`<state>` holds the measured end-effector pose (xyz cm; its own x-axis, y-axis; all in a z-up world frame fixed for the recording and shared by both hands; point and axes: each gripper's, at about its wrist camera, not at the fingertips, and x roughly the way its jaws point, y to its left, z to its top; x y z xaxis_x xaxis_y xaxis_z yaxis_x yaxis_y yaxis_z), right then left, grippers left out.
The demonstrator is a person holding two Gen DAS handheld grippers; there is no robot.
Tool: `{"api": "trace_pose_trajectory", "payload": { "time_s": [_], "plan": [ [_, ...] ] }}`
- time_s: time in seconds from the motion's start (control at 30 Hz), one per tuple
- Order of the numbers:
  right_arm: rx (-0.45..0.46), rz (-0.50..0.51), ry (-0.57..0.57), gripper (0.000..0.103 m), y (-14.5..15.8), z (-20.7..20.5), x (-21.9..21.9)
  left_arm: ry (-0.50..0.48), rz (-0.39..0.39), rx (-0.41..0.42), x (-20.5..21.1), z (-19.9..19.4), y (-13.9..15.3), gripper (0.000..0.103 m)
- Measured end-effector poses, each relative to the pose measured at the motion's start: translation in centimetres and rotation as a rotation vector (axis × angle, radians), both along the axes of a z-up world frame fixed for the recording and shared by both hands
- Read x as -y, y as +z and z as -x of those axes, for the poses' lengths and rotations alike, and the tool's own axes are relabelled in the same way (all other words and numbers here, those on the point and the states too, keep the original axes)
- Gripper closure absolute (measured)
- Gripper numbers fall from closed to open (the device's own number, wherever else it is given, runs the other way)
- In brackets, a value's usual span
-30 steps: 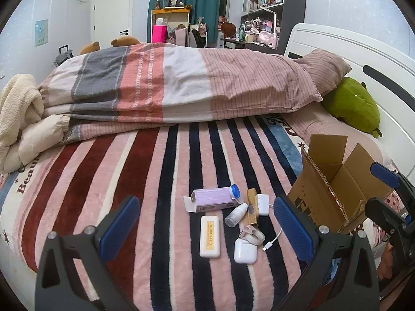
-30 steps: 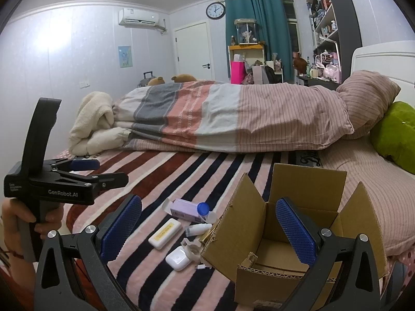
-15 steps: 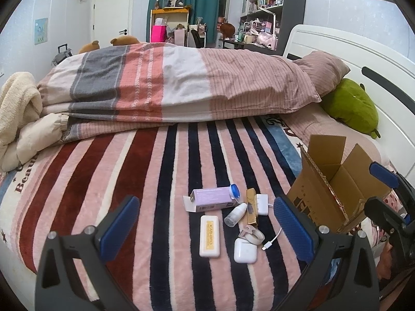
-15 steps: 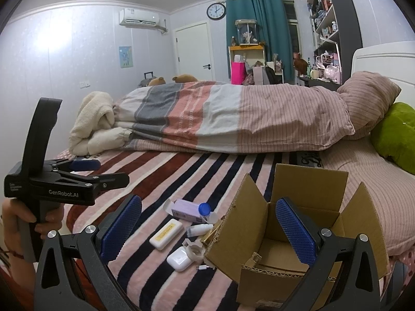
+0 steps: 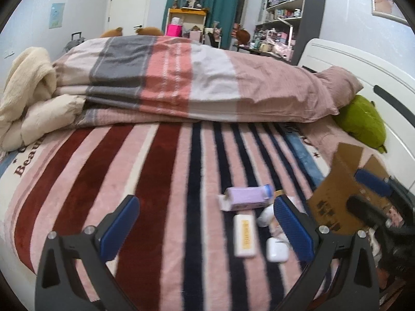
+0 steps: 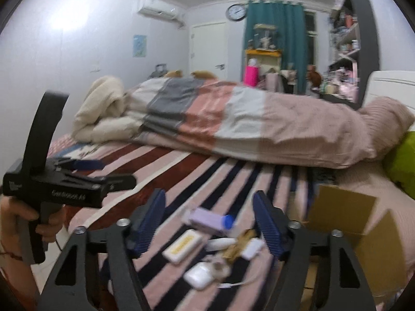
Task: Organize rigid objects
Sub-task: 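Grasp the white KATO-KATO soap bar with the right gripper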
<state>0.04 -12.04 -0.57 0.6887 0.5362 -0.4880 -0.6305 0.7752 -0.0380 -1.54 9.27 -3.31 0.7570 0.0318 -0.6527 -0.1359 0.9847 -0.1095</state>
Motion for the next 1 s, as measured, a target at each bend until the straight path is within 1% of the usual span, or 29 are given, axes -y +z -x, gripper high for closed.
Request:
{"api": "trace_pose_trajectory", "payload": {
  "time_s": [0.03,0.07,0.13,0.17,0.2,0.27,0.3,0.33,0.4,0.47,0.5,0.6,0.67,0.73,0.8,0.87,0.97,1.0],
  "plan": [
    [-0.020,0.008,0.037,0.051,-0.9,0.1,-1.4,0.008,-0.013,0.010,-0.5,0.0,-0.3,0.000],
    [-0.046,0.016,0.069,0.054,-2.1,0.2,-2.7,0.017,-0.036,0.021,-1.1,0.0,-0.7,0.000],
    [-0.107,0.035,0.101,0.056,-4.3,0.3,-4.6,0.035,-0.086,0.046,-2.1,-0.1,-1.6,0.000],
    [-0.135,0.049,0.110,0.056,-5.4,0.2,-5.3,0.043,-0.105,0.043,-2.6,-0.1,-2.0,0.000],
    [-0.178,0.080,0.108,0.056,-7.2,-0.1,-6.4,0.052,-0.133,0.043,-3.1,-0.2,-2.5,0.000],
    [-0.231,0.116,0.086,0.056,-9.4,-0.6,-7.3,0.072,-0.157,0.044,-3.9,-0.2,-3.6,0.000],
    [-0.273,0.130,0.057,0.056,-11.0,-1.0,-7.7,0.084,-0.182,0.043,-4.4,-0.1,-3.9,0.000],
    [-0.304,0.131,0.037,0.056,-11.8,-1.5,-7.4,0.091,-0.188,0.046,-4.8,0.0,-4.3,0.000],
    [-0.369,0.124,0.005,0.056,-13.7,-2.3,-7.4,0.092,-0.171,0.037,-5.4,0.2,-5.2,0.000],
    [-0.401,0.140,-0.024,0.056,-14.9,-3.0,-7.8,0.086,-0.160,0.040,-5.8,0.6,-5.5,0.000],
    [-0.415,0.151,-0.052,0.056,-15.5,-3.5,-8.0,0.083,-0.161,0.028,-5.8,0.9,-5.6,0.000],
    [-0.462,0.119,-0.112,0.056,-16.6,-4.7,-7.8,0.085,-0.195,-0.006,-5.7,1.3,-5.6,0.000],
    [-0.469,0.103,-0.147,0.056,-16.9,-5.3,-8.0,0.077,-0.179,-0.024,-5.7,1.3,-5.8,0.000],
    [-0.453,0.121,-0.177,0.056,-17.4,-6.0,-8.4,0.054,-0.115,-0.035,-5.9,1.2,-6.0,0.000],
    [-0.436,0.153,-0.184,0.061,-17.8,-6.4,-9.0,0.029,-0.058,-0.033,-6.1,1.2,-6.1,0.000],
    [-0.411,0.159,-0.162,0.070,-17.6,-6.2,-9.2,-0.002,-0.032,-0.031,-6.0,1.0,-6.4,0.000],
    [-0.399,0.143,-0.078,0.071,-17.1,-5.8,-9.1,-0.077,0.002,-0.020,-5.4,0.4,-6.4,0.001],
    [-0.378,0.147,-0.038,0.071,-16.6,-5.5,-9.1,-0.111,0.018,-0.017,-5.1,0.0,-6.2,0.001]
  ]
}}
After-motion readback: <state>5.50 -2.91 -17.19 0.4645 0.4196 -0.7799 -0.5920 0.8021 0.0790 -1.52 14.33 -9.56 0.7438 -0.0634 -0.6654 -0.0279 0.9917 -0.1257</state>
